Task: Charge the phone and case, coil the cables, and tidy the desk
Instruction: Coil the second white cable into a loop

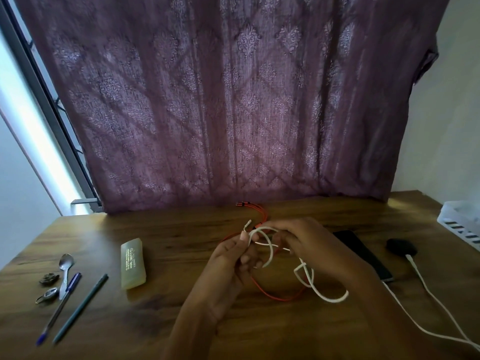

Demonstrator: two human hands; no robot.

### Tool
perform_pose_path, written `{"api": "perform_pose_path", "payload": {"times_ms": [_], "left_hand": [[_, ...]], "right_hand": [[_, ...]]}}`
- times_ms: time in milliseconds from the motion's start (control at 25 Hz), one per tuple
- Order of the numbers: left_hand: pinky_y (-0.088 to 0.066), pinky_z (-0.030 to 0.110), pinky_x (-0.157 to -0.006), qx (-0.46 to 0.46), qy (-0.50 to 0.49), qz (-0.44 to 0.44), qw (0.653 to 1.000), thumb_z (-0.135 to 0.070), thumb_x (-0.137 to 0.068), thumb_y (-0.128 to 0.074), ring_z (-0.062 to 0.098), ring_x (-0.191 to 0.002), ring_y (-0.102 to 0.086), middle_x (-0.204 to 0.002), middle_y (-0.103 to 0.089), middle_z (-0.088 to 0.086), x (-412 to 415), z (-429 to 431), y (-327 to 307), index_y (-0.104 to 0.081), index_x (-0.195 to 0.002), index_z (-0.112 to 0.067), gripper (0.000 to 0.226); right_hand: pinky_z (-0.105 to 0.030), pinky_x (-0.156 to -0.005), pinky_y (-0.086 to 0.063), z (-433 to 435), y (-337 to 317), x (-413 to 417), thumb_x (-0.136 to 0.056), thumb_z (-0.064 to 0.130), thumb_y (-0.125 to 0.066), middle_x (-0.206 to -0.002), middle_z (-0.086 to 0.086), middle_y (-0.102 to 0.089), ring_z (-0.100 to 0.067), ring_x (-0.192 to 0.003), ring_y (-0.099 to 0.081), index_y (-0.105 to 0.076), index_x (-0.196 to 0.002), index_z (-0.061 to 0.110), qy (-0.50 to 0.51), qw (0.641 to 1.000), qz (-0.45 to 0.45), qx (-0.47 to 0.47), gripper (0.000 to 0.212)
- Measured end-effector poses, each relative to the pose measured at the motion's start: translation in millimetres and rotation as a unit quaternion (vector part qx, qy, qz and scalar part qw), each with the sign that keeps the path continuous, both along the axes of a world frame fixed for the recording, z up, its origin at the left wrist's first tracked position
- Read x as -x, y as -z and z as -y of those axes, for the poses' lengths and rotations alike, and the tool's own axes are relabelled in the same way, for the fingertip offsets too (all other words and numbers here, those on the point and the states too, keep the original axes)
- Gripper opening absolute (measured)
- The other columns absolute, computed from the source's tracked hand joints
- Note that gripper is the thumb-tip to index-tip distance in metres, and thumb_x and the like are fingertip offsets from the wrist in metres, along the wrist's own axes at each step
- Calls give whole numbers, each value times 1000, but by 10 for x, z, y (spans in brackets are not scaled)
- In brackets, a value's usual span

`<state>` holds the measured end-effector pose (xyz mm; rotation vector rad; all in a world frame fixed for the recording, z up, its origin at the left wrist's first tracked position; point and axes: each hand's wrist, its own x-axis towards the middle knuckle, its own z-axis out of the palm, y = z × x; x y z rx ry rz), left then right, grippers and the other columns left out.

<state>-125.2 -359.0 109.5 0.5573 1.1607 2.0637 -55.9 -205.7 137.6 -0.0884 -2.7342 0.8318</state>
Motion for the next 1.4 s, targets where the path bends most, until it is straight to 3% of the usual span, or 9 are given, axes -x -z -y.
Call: {"api": "perform_pose_path", "payload": {"times_ms": [200, 400, 480, 680, 840, 960, 1080, 1240, 1400], "left_hand": [[-49, 20, -52, -94, 9, 86, 992, -28, -89, -50, 4, -41, -37, -45, -35, -7, -7, -73, -122, -55, -80, -7, 23], [-53, 21, -64, -167, -20, 71, 983, -22, -94, -36, 3, -46, -45, -50, -43, -6, 97, -148, -329, -54, -80, -9, 26], [-54, 20, -69, -180, -51, 65, 980, -23, -92, -39, 3, -50, -47, -55, -51, -5, 177, -166, -368, -59, -79, -9, 27], [-52, 20, -81, -191, -121, 19, 974, -16, -97, -34, 3, -66, -60, -91, -70, 1, 297, -167, -347, -60, -100, -4, 29], [-52, 27, -88, -72, -185, -128, 972, -17, -97, -35, 8, -100, -65, -121, -64, -3, 250, -227, -210, -57, -115, -9, 29], [-46, 32, -97, 66, -219, -325, 918, -20, -96, -40, 8, -113, -58, -126, -59, -9, 231, -250, -22, -48, -130, -11, 36], [-46, 14, -76, 144, -203, -459, 853, -24, -92, -41, -4, -85, -59, -96, -65, -9, 232, -209, 105, -49, -123, -12, 34], [-42, 32, -57, 210, -144, -562, 787, -38, -92, -33, 4, -58, -48, -65, -50, -12, 195, -135, 129, -49, -104, -17, 29], [-40, 22, -57, 235, -83, -559, 791, -29, -97, -36, 0, -61, -48, -68, -51, -11, 169, -67, 57, -47, -97, -25, 12]], "right_hand": [[-35, -88, -43, 40, 126, 197, -83, 6, -43, -103, 0, -70, -21, -97, -64, -55, -125, 21, 142, 947, -92, -272, 45], [-23, -69, -43, 114, 484, 264, -84, 8, -56, -89, -8, -68, -25, -82, -65, -62, -114, 11, 167, 961, -214, -46, 30], [-21, -68, -44, 183, 601, 224, -83, 14, -57, -88, -3, -66, -19, -85, -61, -57, -113, 18, 149, 961, -224, -58, 31], [-6, -96, -32, 105, 769, 190, -81, 7, -54, -115, 9, -56, -5, -111, -44, -53, -121, 25, 72, 975, -201, -58, 44], [-4, -92, -33, 92, 737, 128, -85, 16, -56, -119, 11, -62, 4, -110, -48, -66, -113, 20, 27, 982, -185, 1, 31], [-14, -86, -44, 101, 609, 90, -84, 25, -52, -114, 4, -66, 0, -102, -57, -70, -106, 14, -7, 980, -198, 30, 30], [-16, -81, -49, 67, 448, 8, -85, 24, -44, -110, 0, -68, -3, -94, -63, -72, -101, 12, -30, 977, -210, 36, 34], [-7, -75, -49, -48, 256, -62, -81, 11, -57, -95, -1, -73, 0, -86, -65, -75, -90, 8, -22, 967, -247, 57, 20], [-13, -58, -53, -127, 42, -111, -80, 2, -66, -72, 21, -71, 1, -67, -68, -76, -85, 16, -3, 968, -216, 128, 18]]}}
